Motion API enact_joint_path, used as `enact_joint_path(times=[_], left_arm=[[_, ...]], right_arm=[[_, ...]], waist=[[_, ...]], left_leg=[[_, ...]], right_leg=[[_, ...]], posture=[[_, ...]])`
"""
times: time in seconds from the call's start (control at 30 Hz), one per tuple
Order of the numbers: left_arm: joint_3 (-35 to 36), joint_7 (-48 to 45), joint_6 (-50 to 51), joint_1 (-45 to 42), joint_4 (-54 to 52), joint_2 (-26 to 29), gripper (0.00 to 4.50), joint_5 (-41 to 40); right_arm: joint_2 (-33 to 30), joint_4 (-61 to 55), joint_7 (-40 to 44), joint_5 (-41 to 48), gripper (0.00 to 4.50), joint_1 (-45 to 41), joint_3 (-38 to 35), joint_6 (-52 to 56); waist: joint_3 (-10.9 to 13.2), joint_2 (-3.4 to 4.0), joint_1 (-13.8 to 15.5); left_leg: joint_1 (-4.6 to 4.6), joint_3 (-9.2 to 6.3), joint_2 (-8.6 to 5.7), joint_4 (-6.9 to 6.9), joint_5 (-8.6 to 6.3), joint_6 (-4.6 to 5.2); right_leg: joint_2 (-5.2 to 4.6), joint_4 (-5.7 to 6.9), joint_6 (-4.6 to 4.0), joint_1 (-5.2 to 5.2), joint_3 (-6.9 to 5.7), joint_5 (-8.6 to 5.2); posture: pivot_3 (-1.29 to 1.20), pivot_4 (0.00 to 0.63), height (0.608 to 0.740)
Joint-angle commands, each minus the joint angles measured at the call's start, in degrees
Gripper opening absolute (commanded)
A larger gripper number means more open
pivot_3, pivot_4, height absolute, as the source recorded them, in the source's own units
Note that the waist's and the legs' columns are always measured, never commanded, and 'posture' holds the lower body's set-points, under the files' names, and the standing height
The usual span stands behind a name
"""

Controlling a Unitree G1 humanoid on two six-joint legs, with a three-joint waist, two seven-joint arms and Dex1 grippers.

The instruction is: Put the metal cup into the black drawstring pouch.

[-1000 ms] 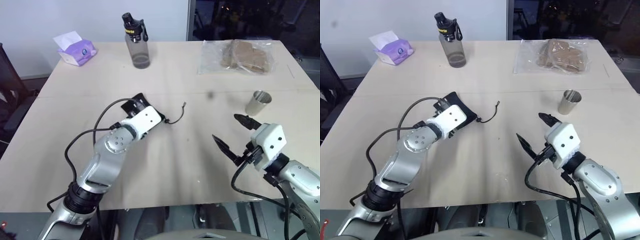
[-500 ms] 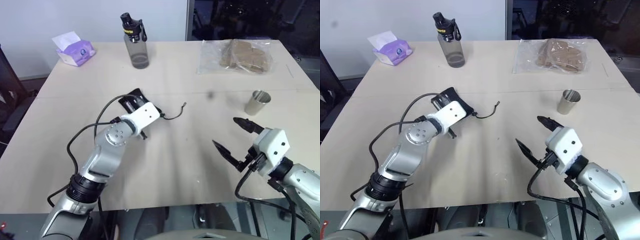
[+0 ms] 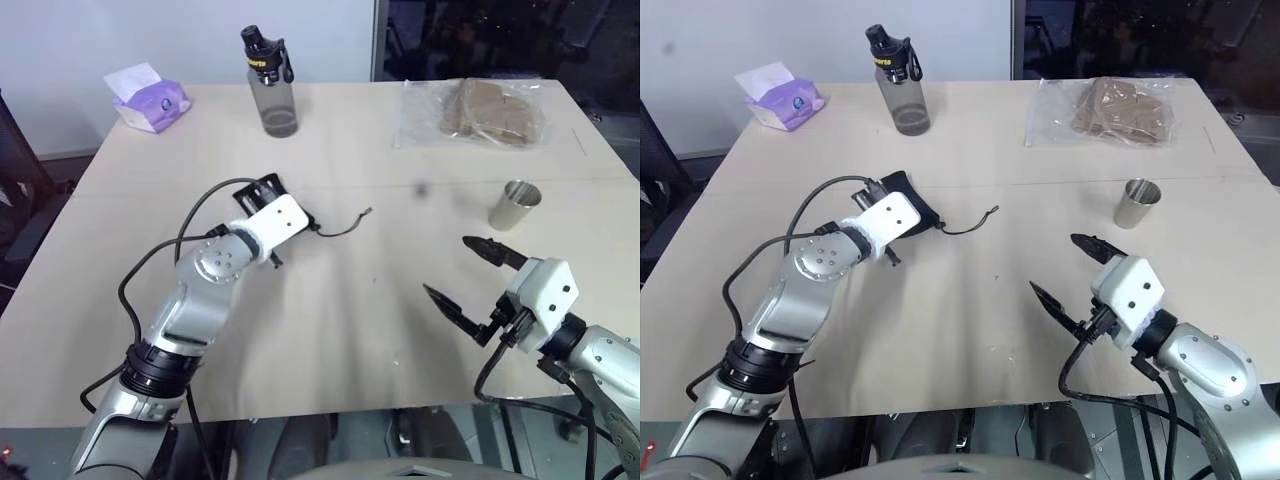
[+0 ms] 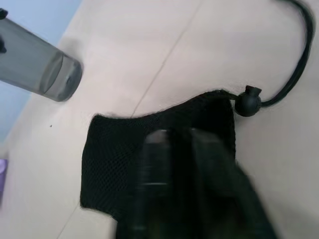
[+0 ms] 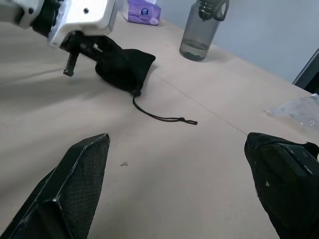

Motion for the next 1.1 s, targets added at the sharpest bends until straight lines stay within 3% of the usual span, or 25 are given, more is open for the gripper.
enact_joint_path(times=[0.03, 0.4, 0.53, 0.6, 0.73, 0.87, 1.1], left_arm=[[-0.39, 3.70, 2.15, 0.16, -3.27, -2.35, 1.99, 3.52], [-2.75, 6.66, 2.66, -3.56, 2.74, -6.69, 1.99, 7.90], [-1.82, 5.92, 2.28, -4.89, 4.20, -6.42, 0.97, 7.20], [-1.49, 5.61, 1.70, -5.39, 5.04, -5.75, 0.03, 7.07], [-0.79, 4.14, 1.85, -6.36, 5.82, -4.89, 0.03, 6.03], [2.32, -2.81, 8.93, -9.14, 2.40, -5.71, 0.03, 0.01], [3.60, -5.55, 21.11, -18.01, 2.59, -7.31, 0.03, -4.82]], right_arm=[[-0.31, -1.00, -0.06, 0.32, 4.50, -0.63, -1.30, -0.89], [-0.59, -1.42, -0.54, 0.31, 4.50, -0.62, -1.77, 0.00], [-0.17, -1.54, -2.46, -0.41, 4.50, -0.99, -2.67, 0.77], [-0.15, -1.35, -3.49, -0.55, 4.50, -1.57, -3.31, 1.68], [-2.13, 0.93, -4.56, -1.31, 4.50, -4.56, -5.32, 5.81], [-9.53, 9.66, -7.12, -7.26, 4.50, -13.22, -4.82, 15.59], [-16.28, 29.44, -1.53, -12.36, 4.50, -28.38, 3.29, 15.35]], waist=[[0.00, 0.00, 0.11], [0.00, -0.01, -0.02], [0.00, -0.01, 0.02], [0.00, -0.01, 0.05], [0.00, -0.01, -0.05], [0.01, -0.02, -0.01], [0.02, -0.01, -0.07]], left_leg=[[0.00, 0.00, 0.00, 0.00, 0.00, 0.00], [0.00, 0.01, -0.04, 0.01, 0.00, 0.00], [-0.01, -0.01, -0.04, 0.01, 0.00, 0.00], [-0.01, -0.01, -0.04, 0.01, 0.00, 0.00], [0.00, 0.00, -0.04, 0.01, 0.00, 0.00], [-0.02, 0.05, -0.06, 0.06, 0.00, 0.00], [-0.10, 0.20, -0.10, 0.05, 0.00, 0.00]], right_leg=[[0.00, 0.01, 0.00, 0.00, 0.00, 0.00], [0.01, 0.03, 0.00, 0.00, -0.02, 0.00], [0.00, 0.02, 0.00, 0.00, -0.02, 0.00], [-0.01, 0.03, 0.00, 0.00, -0.02, 0.00], [0.00, 0.03, 0.00, 0.00, -0.01, 0.00], [-0.02, 0.02, 0.00, 0.00, 0.00, 0.01], [0.01, 0.03, -0.01, -0.02, -0.14, 0.01]], posture=[[0.00, 0.150, 0.740], [0.00, 0.150, 0.740], [0.00, 0.150, 0.740], [0.00, 0.150, 0.740], [0.00, 0.150, 0.740], [0.00, 0.150, 0.740], [0.00, 0.150, 0.740]])
